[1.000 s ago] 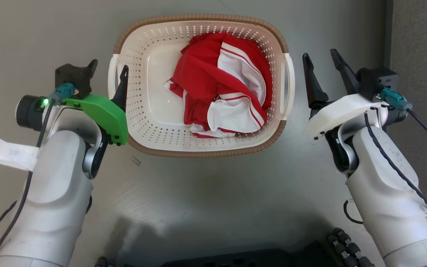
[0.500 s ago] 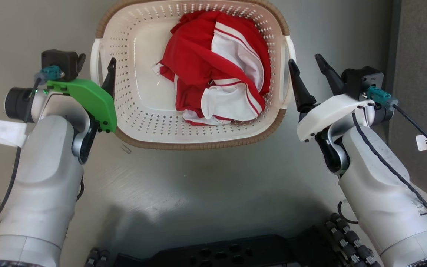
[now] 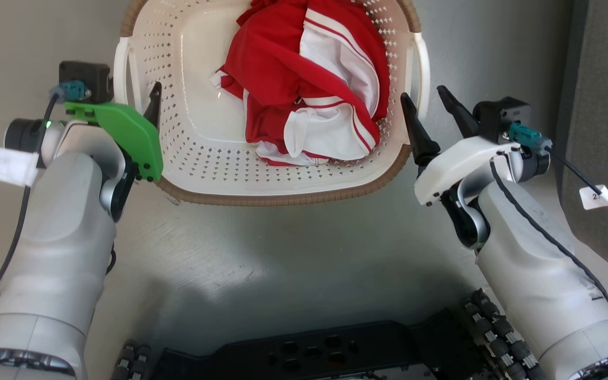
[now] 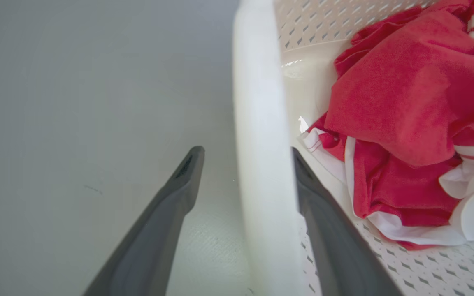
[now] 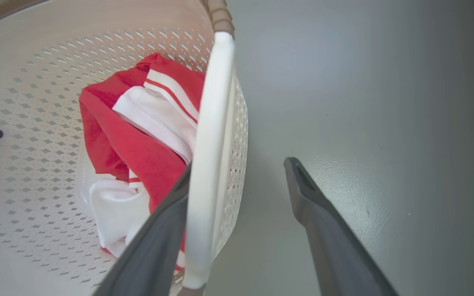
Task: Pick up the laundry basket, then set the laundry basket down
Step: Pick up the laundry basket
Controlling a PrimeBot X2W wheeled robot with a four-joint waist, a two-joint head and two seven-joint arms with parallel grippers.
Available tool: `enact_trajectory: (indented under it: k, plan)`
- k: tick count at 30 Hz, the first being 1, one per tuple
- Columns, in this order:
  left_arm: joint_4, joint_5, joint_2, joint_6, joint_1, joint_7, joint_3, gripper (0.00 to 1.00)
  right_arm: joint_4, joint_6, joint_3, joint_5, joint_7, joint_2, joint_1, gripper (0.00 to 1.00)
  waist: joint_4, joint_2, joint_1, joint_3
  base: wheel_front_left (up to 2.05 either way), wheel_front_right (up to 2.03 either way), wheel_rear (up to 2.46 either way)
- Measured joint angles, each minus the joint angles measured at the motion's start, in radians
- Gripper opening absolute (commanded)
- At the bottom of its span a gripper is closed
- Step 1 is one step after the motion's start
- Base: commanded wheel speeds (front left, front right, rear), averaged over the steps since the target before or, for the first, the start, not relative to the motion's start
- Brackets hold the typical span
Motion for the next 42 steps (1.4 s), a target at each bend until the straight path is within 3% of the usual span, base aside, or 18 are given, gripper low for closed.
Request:
enact_trajectory:
  k: [3,4,5,29,42]
  plan:
    - [0.011,0.0,-0.002,0.0,-0.014,0.005,-0.004,1.0,0.005,-0.002,0.002,0.0,0.0,0.0,-0.011,1.0,0.001,0.0,0.0,0.006,0.0,0.0,0.0]
    - [0.022,-0.003,-0.004,0.0,-0.021,0.004,-0.003,0.42,0.005,-0.003,0.003,0.0,0.0,0.0,-0.015,0.9,0.002,0.0,0.0,0.008,0.0,0.0,0.0]
    - [0.03,-0.014,-0.006,-0.001,-0.024,0.002,-0.004,0.0,0.006,-0.004,0.005,0.0,0.0,-0.001,-0.018,0.0,0.004,0.0,0.0,0.009,0.0,0.0,0.0]
    - [0.128,-0.15,-0.079,-0.008,-0.06,0.004,-0.071,0.0,0.106,0.0,-0.007,-0.014,-0.002,0.016,-0.067,0.0,0.012,0.0,0.0,-0.038,0.0,0.0,0.0]
    - [0.152,-0.253,-0.091,-0.007,-0.024,0.078,-0.111,0.0,0.197,0.019,-0.012,-0.019,-0.002,0.02,-0.079,0.0,0.016,0.0,0.0,-0.119,0.0,0.0,0.0]
